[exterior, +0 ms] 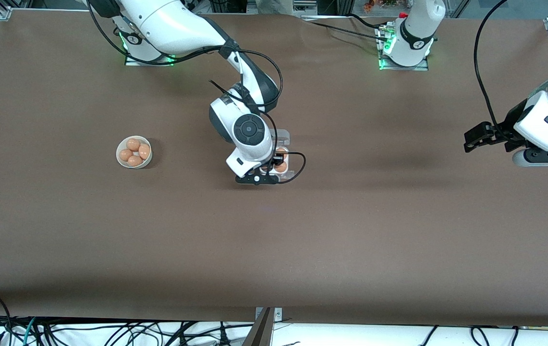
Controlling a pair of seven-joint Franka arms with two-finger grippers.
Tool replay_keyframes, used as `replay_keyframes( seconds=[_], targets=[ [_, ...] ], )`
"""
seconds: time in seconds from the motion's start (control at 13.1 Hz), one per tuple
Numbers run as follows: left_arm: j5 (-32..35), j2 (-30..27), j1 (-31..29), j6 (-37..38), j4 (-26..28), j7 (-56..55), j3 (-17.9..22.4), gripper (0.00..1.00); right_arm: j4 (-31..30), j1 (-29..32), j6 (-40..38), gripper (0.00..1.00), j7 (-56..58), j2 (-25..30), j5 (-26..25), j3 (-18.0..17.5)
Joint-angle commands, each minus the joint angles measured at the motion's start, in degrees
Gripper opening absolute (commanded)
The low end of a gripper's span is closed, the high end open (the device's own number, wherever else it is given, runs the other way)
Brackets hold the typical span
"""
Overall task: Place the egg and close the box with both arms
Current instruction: 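Release the egg and raise the right gripper while the left gripper approaches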
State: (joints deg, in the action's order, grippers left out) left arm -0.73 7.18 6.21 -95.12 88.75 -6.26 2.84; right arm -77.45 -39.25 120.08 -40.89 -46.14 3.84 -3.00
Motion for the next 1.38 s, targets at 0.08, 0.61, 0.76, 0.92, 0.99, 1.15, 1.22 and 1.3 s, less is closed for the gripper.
replay_keyframes(
  seconds=[0.08, 0.61, 0.76, 0.92, 0.99, 1.15, 1.22, 1.3],
  targets=[
    [-0.24, 0.65, 0.64, 1.08, -1.65, 0.37, -0.03, 1.0, 1.95, -0.91, 0.86, 0.17, -1.91, -1.59, -0.94, 0.45],
    [-0.85, 1.26, 4.85, 1.26, -1.56, 0.28, -0.12, 1.0, 1.95, -0.56, 0.07, 1.0, -1.57, -0.97, -0.59, 0.54],
    [-3.39, 1.78, 7.92, 1.34, -1.38, -0.33, -0.03, 1.0, 1.52, 0.22, -1.24, 1.0, -0.17, 0.86, -0.94, 0.62],
    [-5.94, 3.1, 10.91, 2.74, -1.38, -3.48, -0.12, 1.0, 0.47, 1.28, -7.9, 1.0, 3.52, 4.46, -0.5, 1.76],
    [-7.34, 3.54, 12.66, 3.53, -1.21, -5.5, -0.12, 0.98, -1.02, 1.98, -9.58, 1.0, 5.88, 6.65, -0.06, 2.55],
    [-10.42, 6.08, 16.88, 5.2, -1.12, -10.15, -0.12, 0.76, -7.33, 4.09, -10.3, 1.0, 9.93, 13.06, 0.12, 3.69],
    [-11.13, 7.23, 19.68, 5.65, -1.12, -15.13, -0.12, 0.57, -11.36, 5.14, -10.3, 1.0, 12.3, 16.75, 0.12, 4.66],
    [-11.75, 8.8, 23.02, 5.65, -1.38, -22.32, -0.03, 0.37, -15.06, 5.85, -10.39, 1.0, 15.19, 20.44, 0.12, 6.32]
  ],
)
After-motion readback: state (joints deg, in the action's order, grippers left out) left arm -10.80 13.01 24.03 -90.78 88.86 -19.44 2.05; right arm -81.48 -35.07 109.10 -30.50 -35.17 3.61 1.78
